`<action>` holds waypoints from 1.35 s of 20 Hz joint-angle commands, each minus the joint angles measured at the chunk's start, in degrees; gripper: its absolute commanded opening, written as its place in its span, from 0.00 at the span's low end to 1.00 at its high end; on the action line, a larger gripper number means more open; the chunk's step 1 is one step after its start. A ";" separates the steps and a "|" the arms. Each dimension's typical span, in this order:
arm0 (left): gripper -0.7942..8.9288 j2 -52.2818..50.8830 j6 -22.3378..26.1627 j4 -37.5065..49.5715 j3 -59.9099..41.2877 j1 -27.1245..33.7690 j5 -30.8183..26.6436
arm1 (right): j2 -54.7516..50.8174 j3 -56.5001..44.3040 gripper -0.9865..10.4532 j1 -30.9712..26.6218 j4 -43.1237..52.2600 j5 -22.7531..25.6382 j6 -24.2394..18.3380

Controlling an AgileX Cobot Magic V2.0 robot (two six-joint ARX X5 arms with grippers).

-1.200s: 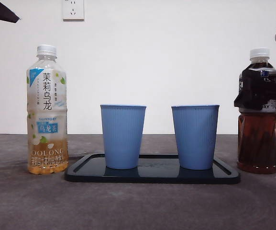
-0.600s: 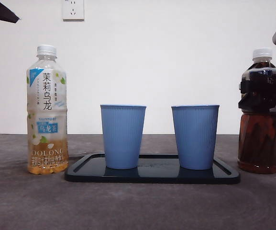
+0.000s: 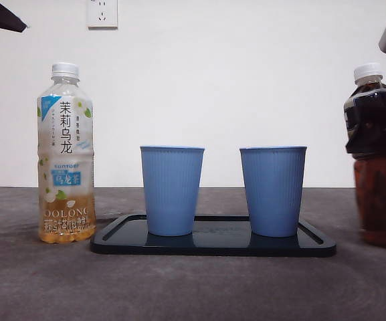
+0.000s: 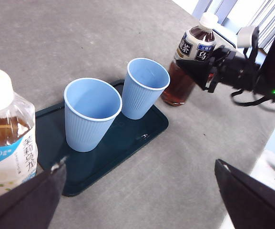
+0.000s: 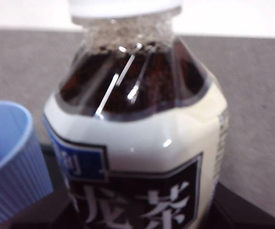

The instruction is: Pour the drink into the cup

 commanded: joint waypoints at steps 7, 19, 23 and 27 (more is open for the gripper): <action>0.59 0.37 0.70 0.59 1.14 -0.22 0.22 | -7.28 16.55 0.26 6.38 -33.83 7.65 -10.29; 0.59 0.37 0.68 -0.26 1.14 -0.22 0.22 | 3.56 38.36 0.26 18.25 -67.21 30.95 -31.36; 0.59 0.37 0.61 -0.28 1.14 -0.22 0.22 | 9.11 40.89 0.26 21.92 -68.63 38.73 -36.09; 0.59 0.37 0.50 -0.35 1.14 -0.22 0.22 | 12.87 41.20 0.26 24.48 -68.89 47.08 -41.79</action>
